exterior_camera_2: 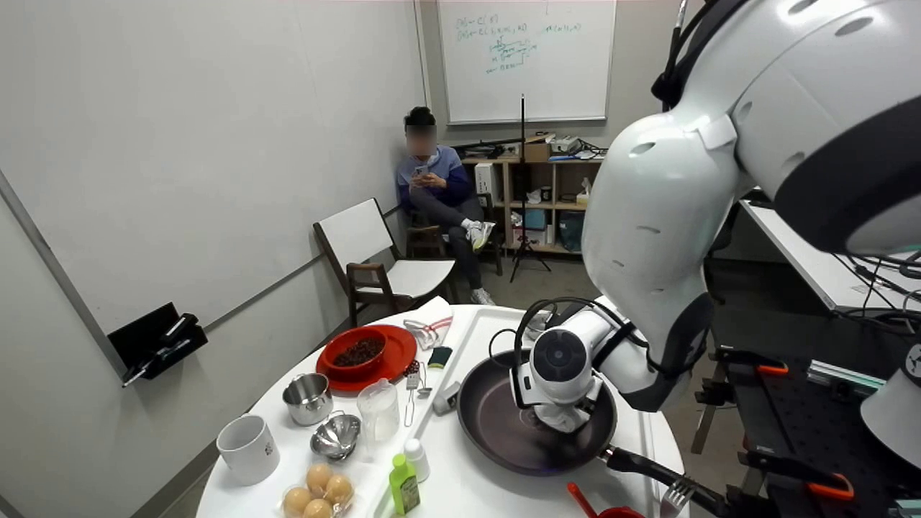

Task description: Use the tea towel on the tray to wipe the pan

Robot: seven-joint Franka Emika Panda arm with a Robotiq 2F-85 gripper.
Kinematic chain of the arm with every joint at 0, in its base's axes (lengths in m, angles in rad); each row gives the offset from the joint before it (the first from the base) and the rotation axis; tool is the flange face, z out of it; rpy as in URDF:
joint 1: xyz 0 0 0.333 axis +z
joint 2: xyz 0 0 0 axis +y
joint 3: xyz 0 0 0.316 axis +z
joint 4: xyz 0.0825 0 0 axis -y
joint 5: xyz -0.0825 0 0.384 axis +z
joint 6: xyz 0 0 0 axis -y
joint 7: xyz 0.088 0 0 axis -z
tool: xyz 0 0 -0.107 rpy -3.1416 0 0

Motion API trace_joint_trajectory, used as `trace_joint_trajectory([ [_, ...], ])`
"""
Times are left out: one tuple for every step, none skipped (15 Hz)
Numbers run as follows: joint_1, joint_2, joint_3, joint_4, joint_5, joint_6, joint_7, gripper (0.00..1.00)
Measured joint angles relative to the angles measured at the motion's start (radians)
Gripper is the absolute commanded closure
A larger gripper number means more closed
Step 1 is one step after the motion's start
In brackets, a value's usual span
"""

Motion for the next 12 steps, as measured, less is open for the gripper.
trace_joint_trajectory([
  [-0.024, -0.032, 0.027, -0.01, -0.007, -0.019, -0.02, 0.92],
  [-0.049, -0.061, 0.054, -0.018, -0.016, -0.038, -0.035, 0.92],
  [-0.075, -0.088, 0.082, -0.024, -0.027, -0.055, -0.046, 0.92],
  [-0.102, -0.113, 0.111, -0.028, -0.038, -0.074, -0.053, 0.92],
  [-0.131, -0.135, 0.141, -0.029, -0.049, -0.093, -0.057, 0.92],
  [-0.159, -0.153, 0.172, -0.03, -0.059, -0.113, -0.059, 0.92],
  [-0.188, -0.17, 0.203, -0.029, -0.067, -0.133, -0.059, 0.92],
  [-0.216, -0.184, 0.233, -0.029, -0.073, -0.152, -0.06, 0.92],
  [-0.243, -0.196, 0.262, -0.027, -0.078, -0.169, -0.06, 0.92],
  [-0.27, -0.207, 0.291, -0.025, -0.081, -0.186, -0.061, 0.92],
  [-0.293, -0.215, 0.316, -0.023, -0.084, -0.198, -0.061, 0.92],
  [-0.314, -0.221, 0.337, -0.021, -0.086, -0.203, -0.061, 0.92],
])
